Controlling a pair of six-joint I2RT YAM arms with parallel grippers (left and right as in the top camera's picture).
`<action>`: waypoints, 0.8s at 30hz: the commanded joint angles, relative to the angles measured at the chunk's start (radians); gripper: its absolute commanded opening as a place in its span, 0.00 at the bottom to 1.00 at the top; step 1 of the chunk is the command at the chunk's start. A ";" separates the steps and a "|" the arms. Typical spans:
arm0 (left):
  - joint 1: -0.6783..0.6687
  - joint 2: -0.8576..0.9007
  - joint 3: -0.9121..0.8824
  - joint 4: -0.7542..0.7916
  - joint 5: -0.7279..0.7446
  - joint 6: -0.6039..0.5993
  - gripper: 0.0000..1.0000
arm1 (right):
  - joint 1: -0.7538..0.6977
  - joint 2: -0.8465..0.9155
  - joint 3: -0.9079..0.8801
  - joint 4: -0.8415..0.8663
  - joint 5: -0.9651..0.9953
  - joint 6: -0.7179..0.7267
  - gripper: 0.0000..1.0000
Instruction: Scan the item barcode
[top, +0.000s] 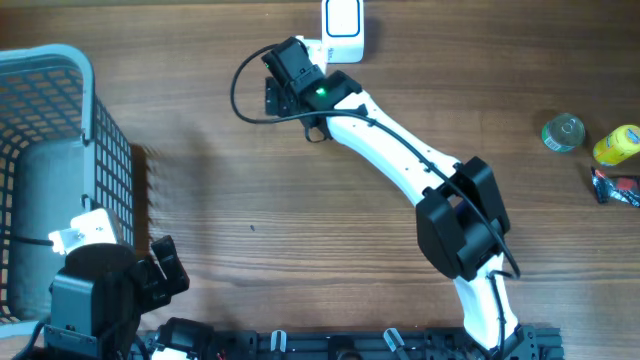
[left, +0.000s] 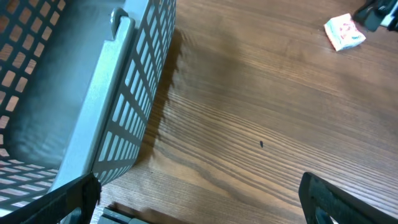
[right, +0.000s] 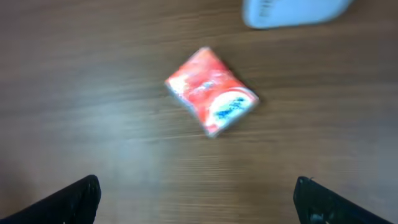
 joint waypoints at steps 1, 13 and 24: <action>0.004 -0.002 0.001 0.003 -0.010 -0.014 1.00 | -0.043 -0.017 0.011 0.040 -0.024 0.458 1.00; 0.004 -0.002 0.001 0.003 -0.011 -0.014 1.00 | -0.071 0.133 0.016 0.378 -0.313 0.827 0.92; 0.004 -0.002 0.001 0.002 -0.011 -0.013 1.00 | -0.071 0.218 0.016 0.660 -0.185 -0.288 1.00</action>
